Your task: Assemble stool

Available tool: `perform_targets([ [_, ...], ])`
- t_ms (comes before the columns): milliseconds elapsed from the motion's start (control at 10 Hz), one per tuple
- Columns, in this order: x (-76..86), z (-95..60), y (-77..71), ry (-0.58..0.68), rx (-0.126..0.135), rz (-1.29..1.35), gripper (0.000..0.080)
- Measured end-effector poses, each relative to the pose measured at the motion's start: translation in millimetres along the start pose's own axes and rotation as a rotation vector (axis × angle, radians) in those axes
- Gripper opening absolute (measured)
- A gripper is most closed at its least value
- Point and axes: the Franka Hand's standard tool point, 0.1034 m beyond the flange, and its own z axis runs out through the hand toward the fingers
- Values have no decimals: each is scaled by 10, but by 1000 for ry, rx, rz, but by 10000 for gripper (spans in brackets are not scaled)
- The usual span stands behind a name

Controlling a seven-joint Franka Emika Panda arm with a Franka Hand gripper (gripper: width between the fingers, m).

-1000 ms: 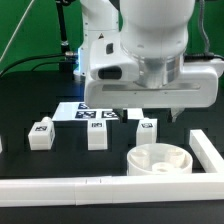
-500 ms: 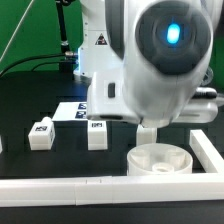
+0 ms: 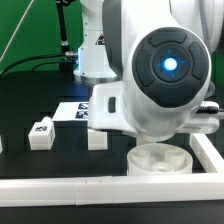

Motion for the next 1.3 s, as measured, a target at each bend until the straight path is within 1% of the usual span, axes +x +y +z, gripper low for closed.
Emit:
perform_targets([
  [100, 29, 70, -32, 4, -5, -2, 648],
  [300, 18, 204, -64, -16, -20, -7, 648],
  [400, 14, 223, -76, -20, -24, -12, 648],
  [600, 15, 224, -75, -20, -22, -11, 648],
  [700, 16, 225, -74, -21, -22, -11, 527],
  [800, 16, 226, -74, -21, -22, -11, 389],
  [900, 14, 226, -74, -21, -22, -11, 324],
  [1300, 14, 225, -74, -21, -21, -11, 324],
])
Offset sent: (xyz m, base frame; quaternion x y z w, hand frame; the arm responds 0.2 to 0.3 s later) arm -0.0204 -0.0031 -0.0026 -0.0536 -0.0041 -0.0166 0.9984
